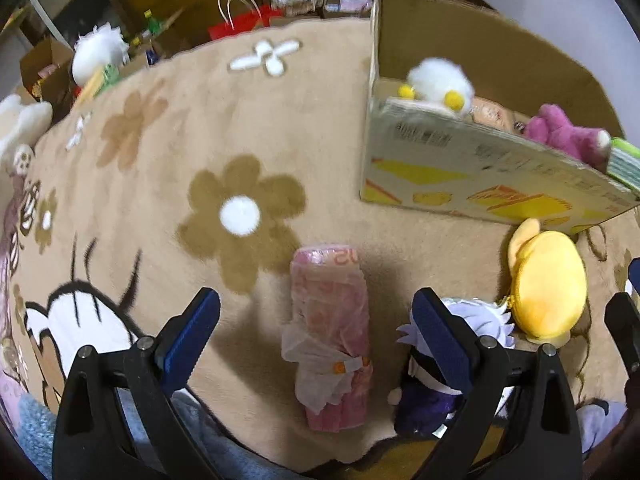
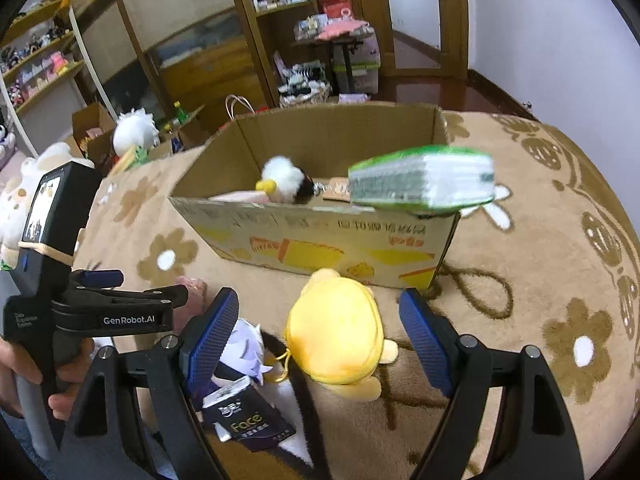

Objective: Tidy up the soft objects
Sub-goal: 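Grasp the pink wrapped towel roll with the left tool while the right tool grasps the yellow plush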

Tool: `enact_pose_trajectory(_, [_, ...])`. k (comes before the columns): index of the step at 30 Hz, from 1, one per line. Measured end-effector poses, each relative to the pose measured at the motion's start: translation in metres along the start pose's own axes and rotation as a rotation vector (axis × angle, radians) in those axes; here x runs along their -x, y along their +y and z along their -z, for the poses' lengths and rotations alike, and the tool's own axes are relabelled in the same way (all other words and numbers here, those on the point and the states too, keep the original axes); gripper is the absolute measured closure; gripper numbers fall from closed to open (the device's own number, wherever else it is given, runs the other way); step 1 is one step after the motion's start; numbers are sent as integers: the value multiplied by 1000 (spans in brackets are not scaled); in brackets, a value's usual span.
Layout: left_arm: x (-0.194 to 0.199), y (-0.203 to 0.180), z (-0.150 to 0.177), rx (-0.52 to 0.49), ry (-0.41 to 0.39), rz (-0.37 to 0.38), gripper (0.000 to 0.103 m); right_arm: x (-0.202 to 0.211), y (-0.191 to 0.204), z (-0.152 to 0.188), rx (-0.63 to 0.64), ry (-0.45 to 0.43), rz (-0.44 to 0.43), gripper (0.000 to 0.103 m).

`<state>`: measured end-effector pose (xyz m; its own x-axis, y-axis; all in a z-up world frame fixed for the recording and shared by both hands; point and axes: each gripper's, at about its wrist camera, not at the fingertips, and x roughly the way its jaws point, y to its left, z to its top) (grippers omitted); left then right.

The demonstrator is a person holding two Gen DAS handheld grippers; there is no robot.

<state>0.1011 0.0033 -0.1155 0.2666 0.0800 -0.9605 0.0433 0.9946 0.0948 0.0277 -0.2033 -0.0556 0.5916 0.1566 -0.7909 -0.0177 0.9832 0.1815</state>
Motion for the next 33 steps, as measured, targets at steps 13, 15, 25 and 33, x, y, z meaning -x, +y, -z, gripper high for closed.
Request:
enact_pose_trajectory(13, [-40,0,-3,69,95,7,9,-48,0,6,17,97,26,16])
enact_pose_trajectory(15, [-46,1,-2,79,111,7,18,-54,-1,8,28,110,33,16])
enact_pose_trajectory(25, [-54,0,0,79,137,49,46,-83,-11,20,-3,220,30,23])
enact_pose_trajectory(33, [-51,-3,2,78,125,55,59,-81,-11,23,10,215,29,38])
